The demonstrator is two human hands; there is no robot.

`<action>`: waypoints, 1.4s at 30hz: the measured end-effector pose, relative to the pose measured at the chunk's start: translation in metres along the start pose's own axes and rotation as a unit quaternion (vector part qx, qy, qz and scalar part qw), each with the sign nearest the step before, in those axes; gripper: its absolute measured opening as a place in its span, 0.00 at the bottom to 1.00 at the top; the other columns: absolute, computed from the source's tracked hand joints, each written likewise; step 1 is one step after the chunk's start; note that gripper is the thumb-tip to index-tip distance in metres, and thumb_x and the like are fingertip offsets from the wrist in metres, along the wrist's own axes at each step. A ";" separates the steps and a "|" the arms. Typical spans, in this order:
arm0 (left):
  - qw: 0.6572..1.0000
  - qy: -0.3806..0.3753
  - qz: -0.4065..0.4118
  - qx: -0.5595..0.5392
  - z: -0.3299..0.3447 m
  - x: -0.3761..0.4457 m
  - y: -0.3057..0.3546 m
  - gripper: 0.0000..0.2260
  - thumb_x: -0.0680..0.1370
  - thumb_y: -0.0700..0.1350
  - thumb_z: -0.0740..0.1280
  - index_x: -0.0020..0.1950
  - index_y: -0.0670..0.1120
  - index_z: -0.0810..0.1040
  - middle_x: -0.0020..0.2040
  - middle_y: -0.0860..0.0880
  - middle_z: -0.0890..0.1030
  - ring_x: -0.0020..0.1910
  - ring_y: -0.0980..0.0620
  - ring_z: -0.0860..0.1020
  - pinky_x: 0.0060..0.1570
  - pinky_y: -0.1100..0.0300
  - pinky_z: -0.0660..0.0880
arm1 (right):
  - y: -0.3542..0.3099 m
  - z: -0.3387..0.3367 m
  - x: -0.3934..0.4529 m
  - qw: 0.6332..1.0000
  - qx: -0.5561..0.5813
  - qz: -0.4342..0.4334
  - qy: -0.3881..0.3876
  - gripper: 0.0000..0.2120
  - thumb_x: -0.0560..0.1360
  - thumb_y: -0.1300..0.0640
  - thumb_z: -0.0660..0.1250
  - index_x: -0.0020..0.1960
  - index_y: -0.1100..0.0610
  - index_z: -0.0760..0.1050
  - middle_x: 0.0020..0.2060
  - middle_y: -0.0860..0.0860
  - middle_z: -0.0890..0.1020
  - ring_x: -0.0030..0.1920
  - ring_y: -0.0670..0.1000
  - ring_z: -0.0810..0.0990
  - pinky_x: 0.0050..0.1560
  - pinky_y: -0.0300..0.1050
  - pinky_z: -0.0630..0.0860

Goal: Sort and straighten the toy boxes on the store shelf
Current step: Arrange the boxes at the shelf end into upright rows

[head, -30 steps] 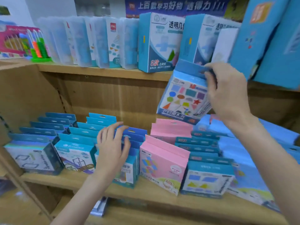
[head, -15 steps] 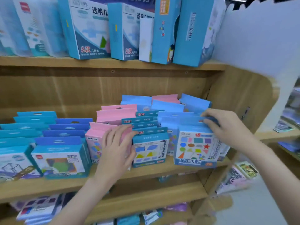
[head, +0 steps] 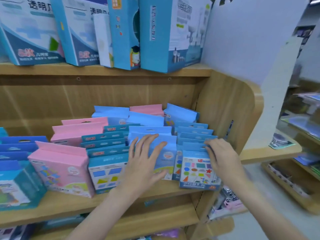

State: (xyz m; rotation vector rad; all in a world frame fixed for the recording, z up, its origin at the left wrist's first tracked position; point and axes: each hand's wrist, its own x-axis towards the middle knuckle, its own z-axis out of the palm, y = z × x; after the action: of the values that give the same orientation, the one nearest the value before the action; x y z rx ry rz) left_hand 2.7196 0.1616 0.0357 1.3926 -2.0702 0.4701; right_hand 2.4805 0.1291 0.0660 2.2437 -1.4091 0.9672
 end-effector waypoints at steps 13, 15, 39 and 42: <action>0.997 -0.003 -0.071 0.037 0.034 0.022 0.028 0.27 0.66 0.63 0.68 0.57 0.48 0.71 0.65 0.42 0.65 0.66 0.39 0.62 0.67 0.41 0.52 | 0.010 0.029 0.010 1.000 0.009 0.011 -0.019 0.15 0.62 0.65 0.76 0.46 0.61 0.76 0.40 0.55 0.82 0.43 0.55 0.78 0.43 0.49 0.78; 0.996 0.006 -0.083 0.031 0.036 0.023 0.031 0.28 0.64 0.60 0.73 0.57 0.48 0.70 0.65 0.42 0.65 0.66 0.39 0.62 0.66 0.41 0.53 | 0.007 0.029 0.007 0.999 0.010 0.023 -0.028 0.10 0.67 0.64 0.71 0.47 0.59 0.74 0.42 0.55 0.80 0.44 0.54 0.77 0.44 0.50 0.77; 0.986 -0.138 -0.035 0.084 0.027 0.058 0.022 0.43 0.62 0.76 0.52 0.69 0.51 0.66 0.69 0.42 0.68 0.69 0.38 0.62 0.66 0.38 0.47 | 0.018 0.060 0.167 0.932 -0.018 0.201 -0.301 0.07 0.76 0.66 0.57 0.51 0.65 0.72 0.56 0.61 0.75 0.53 0.61 0.75 0.46 0.48 0.71; 0.987 -0.128 -0.033 0.093 0.031 0.057 0.021 0.41 0.62 0.75 0.55 0.67 0.51 0.67 0.68 0.42 0.69 0.68 0.38 0.65 0.65 0.37 0.49 | 0.017 0.067 0.173 0.934 -0.046 0.207 -0.287 0.11 0.75 0.69 0.55 0.54 0.66 0.73 0.57 0.62 0.76 0.55 0.61 0.76 0.50 0.50 0.73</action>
State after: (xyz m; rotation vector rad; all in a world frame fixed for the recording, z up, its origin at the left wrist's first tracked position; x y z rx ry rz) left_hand 2.6762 0.1116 0.0500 1.7034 -2.2192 0.4882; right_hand 2.5394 -0.0329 0.1357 2.3027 -2.1884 0.3238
